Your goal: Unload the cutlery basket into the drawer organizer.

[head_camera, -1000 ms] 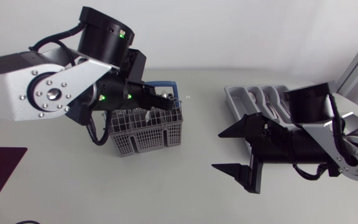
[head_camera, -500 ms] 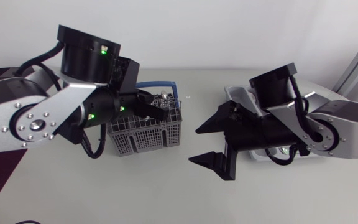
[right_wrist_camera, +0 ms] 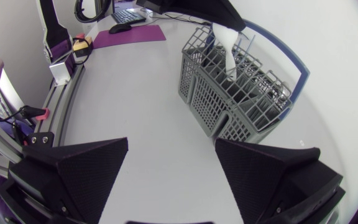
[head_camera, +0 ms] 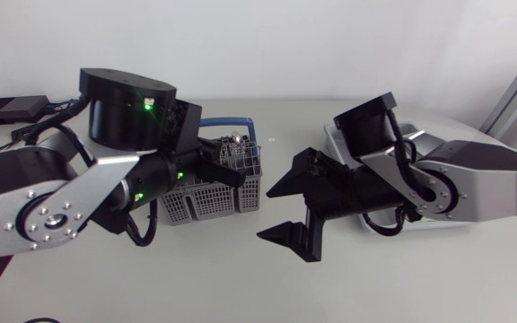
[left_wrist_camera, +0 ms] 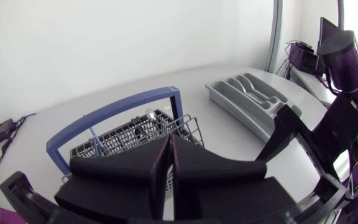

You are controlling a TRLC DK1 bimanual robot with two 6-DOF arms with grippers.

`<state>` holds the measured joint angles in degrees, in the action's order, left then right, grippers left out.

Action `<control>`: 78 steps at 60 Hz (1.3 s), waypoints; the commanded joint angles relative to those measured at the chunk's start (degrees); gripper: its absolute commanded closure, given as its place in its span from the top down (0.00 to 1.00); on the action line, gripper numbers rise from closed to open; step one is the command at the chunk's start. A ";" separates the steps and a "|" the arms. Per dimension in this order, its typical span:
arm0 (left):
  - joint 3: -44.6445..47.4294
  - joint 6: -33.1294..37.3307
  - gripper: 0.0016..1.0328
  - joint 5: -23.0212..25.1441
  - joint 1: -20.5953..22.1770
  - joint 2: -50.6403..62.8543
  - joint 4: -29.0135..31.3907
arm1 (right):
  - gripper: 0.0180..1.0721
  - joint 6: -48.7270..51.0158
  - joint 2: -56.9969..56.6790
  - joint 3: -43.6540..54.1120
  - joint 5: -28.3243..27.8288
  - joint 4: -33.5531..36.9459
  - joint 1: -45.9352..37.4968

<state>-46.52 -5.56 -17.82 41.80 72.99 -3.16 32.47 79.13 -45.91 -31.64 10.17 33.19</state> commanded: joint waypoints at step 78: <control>7.76 1.78 0.22 -8.98 4.43 -0.31 -16.88 | 0.96 0.14 6.91 -4.28 0.00 -2.62 -0.23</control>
<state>-39.35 -4.84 -26.46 46.96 73.28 -19.22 32.14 85.17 -49.93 -31.48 7.86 33.26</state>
